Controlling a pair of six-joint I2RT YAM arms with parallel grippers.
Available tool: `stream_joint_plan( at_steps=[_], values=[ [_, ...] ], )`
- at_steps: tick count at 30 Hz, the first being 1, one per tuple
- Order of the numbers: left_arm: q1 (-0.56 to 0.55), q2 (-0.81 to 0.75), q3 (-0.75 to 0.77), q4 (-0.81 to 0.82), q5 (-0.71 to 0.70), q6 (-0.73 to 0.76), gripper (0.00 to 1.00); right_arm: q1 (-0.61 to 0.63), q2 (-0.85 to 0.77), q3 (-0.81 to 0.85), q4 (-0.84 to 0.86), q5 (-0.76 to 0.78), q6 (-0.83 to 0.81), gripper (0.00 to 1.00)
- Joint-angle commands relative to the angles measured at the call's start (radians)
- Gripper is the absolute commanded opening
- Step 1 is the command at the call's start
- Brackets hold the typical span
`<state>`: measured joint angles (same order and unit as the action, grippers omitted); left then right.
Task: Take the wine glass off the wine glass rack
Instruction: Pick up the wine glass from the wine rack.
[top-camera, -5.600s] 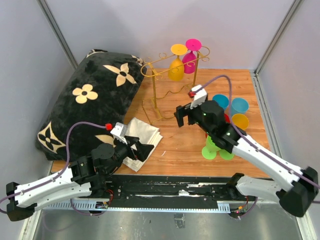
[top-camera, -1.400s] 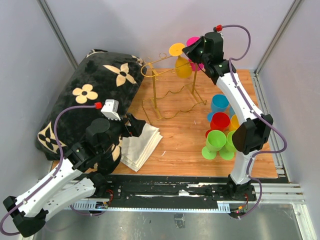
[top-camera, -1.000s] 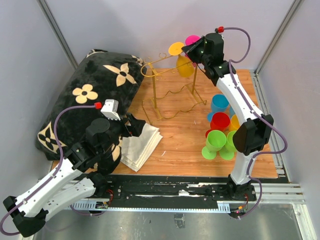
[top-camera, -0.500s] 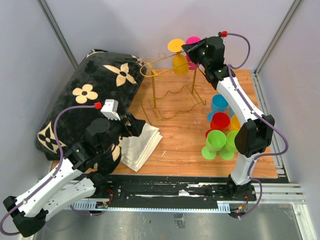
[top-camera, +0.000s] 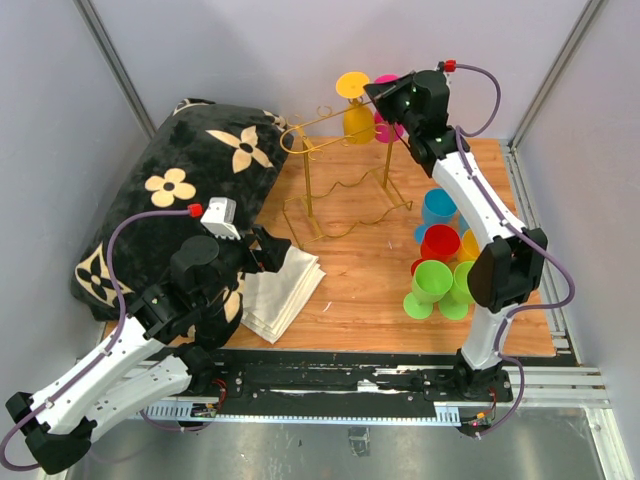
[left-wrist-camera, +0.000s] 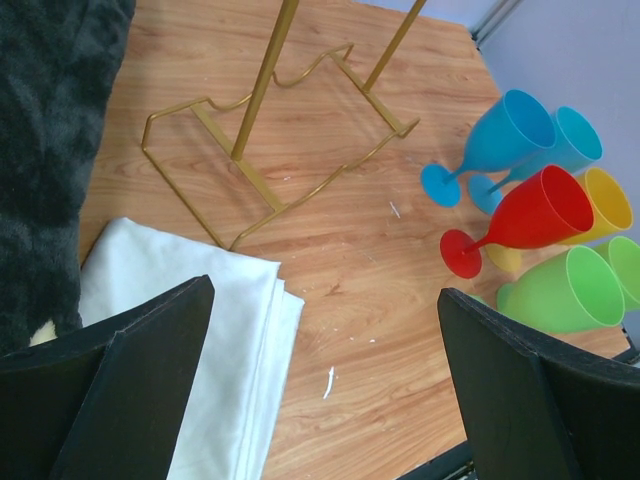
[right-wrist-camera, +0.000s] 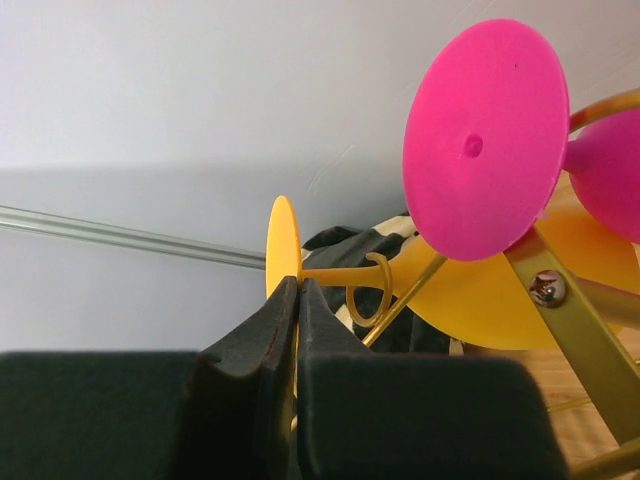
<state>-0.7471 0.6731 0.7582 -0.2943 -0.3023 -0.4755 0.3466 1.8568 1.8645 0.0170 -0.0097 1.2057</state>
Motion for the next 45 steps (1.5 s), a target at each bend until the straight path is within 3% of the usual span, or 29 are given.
stream_joint_plan(
  at_steps=[1,15,28,32,39,45],
  values=[
    [0.012,0.003,0.038,0.007,-0.012,0.0,1.0,0.0,0.018,0.052,0.028,0.041,0.011,0.01],
    [0.011,0.008,0.043,0.006,-0.018,0.006,1.0,0.016,0.106,0.185,-0.017,0.034,0.01,0.01],
    [0.012,0.003,0.039,0.005,-0.022,0.003,1.0,0.027,0.109,0.191,-0.045,0.106,-0.003,0.01],
    [0.011,0.015,0.039,0.015,-0.01,-0.002,1.0,0.043,0.182,0.335,-0.123,0.133,-0.016,0.01],
    [0.012,0.028,0.045,0.02,-0.006,-0.003,1.0,0.064,0.131,0.169,-0.038,0.198,0.005,0.01],
    [0.011,0.019,0.041,0.014,-0.015,-0.01,1.0,0.067,0.164,0.249,-0.073,0.186,-0.012,0.01]
  ],
)
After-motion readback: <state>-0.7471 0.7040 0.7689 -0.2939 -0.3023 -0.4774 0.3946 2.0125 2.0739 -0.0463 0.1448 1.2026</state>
